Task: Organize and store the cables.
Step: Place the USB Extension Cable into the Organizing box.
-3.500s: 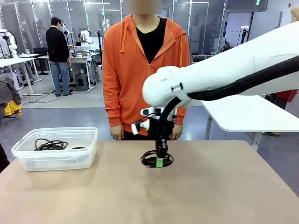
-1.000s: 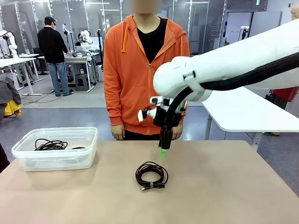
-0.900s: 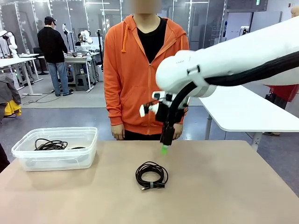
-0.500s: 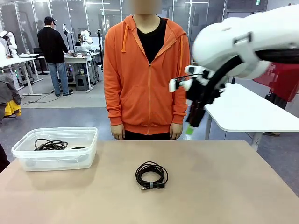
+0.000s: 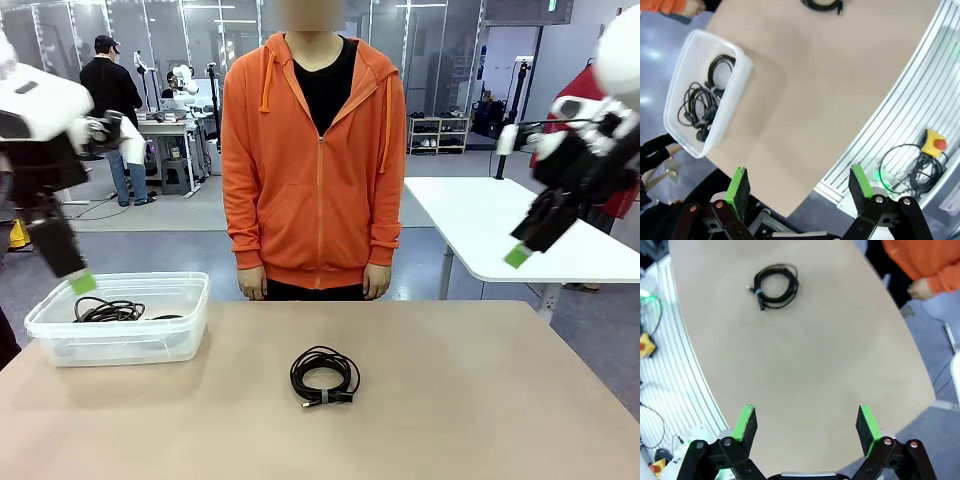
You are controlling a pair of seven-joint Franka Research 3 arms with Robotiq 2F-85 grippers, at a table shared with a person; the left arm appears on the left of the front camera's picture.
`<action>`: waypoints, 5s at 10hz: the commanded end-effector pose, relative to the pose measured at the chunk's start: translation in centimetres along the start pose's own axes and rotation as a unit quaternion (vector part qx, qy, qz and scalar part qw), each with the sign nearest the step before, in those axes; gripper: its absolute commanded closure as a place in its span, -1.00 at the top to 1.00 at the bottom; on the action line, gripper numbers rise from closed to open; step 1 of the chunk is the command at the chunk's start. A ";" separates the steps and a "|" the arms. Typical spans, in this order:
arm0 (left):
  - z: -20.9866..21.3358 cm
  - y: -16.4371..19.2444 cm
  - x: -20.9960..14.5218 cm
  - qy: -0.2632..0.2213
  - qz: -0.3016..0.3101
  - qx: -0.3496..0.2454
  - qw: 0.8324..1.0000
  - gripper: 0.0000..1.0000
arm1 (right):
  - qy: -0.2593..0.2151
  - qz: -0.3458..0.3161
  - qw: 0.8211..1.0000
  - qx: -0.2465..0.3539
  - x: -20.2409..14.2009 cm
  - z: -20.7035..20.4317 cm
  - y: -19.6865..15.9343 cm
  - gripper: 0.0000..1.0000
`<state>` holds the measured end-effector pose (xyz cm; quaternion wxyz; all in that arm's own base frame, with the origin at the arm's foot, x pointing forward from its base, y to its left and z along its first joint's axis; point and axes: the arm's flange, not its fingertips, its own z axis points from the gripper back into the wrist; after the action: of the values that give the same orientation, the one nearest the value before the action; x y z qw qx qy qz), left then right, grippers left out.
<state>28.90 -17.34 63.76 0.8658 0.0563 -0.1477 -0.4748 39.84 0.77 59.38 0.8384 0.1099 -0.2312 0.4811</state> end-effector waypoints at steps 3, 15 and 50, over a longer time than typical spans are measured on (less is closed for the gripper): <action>-3.5 -0.1 4.8 -0.019 -0.077 -0.006 0.997 1.00 | -0.053 -0.072 0.995 -0.041 -5.6 5.6 2.7 1.00; -8.4 -0.5 7.5 -0.038 -0.145 -0.043 0.988 1.00 | -0.061 -0.034 0.997 0.014 -8.4 7.0 2.9 1.00; -38.2 -6.1 25.5 -0.009 -0.236 -0.147 0.961 1.00 | -0.061 -0.034 0.997 0.014 -8.4 7.0 2.9 1.00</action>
<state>48.47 -43.09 31.05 0.7227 -0.0485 -0.0742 -0.6855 31.86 -6.96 61.15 0.8365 0.1566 -0.2694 0.4506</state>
